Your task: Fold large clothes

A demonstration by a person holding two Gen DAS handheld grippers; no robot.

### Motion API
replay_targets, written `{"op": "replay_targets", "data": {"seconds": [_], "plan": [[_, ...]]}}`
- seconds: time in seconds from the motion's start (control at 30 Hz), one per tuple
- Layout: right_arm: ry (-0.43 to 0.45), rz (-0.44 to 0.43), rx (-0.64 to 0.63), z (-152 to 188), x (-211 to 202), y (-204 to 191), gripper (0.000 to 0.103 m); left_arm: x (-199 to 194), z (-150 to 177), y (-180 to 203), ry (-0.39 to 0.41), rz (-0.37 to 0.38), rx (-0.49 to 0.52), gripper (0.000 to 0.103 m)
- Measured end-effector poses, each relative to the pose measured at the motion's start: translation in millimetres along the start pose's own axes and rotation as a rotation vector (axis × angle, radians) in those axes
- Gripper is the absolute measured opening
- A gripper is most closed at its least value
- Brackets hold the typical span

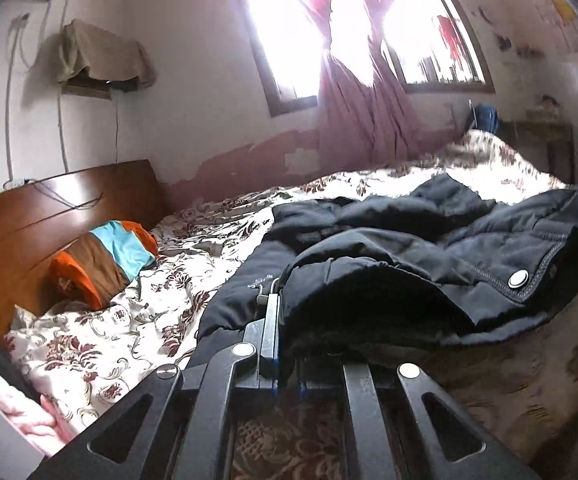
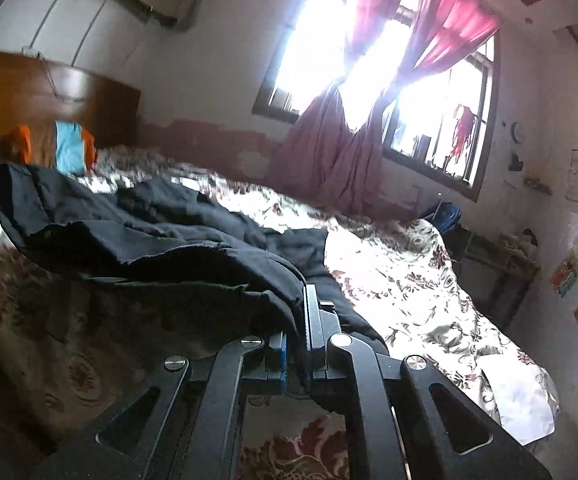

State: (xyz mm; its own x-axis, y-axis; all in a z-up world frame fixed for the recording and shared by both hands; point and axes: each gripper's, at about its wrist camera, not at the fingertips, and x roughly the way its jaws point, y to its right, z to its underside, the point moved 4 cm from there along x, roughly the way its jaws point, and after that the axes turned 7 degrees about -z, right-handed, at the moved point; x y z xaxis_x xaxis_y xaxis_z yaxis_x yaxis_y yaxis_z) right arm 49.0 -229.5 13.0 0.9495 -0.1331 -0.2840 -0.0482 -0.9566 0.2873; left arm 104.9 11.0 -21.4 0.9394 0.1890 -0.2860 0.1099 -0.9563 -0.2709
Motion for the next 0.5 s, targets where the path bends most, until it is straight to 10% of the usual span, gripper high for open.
{"op": "replay_targets", "data": {"seconds": [0.5], "plan": [[0.245, 0.098, 0.009, -57, -81, 33, 0.005, -82, -70, -24, 0.19, 0.036, -0.038, 0.006]]}}
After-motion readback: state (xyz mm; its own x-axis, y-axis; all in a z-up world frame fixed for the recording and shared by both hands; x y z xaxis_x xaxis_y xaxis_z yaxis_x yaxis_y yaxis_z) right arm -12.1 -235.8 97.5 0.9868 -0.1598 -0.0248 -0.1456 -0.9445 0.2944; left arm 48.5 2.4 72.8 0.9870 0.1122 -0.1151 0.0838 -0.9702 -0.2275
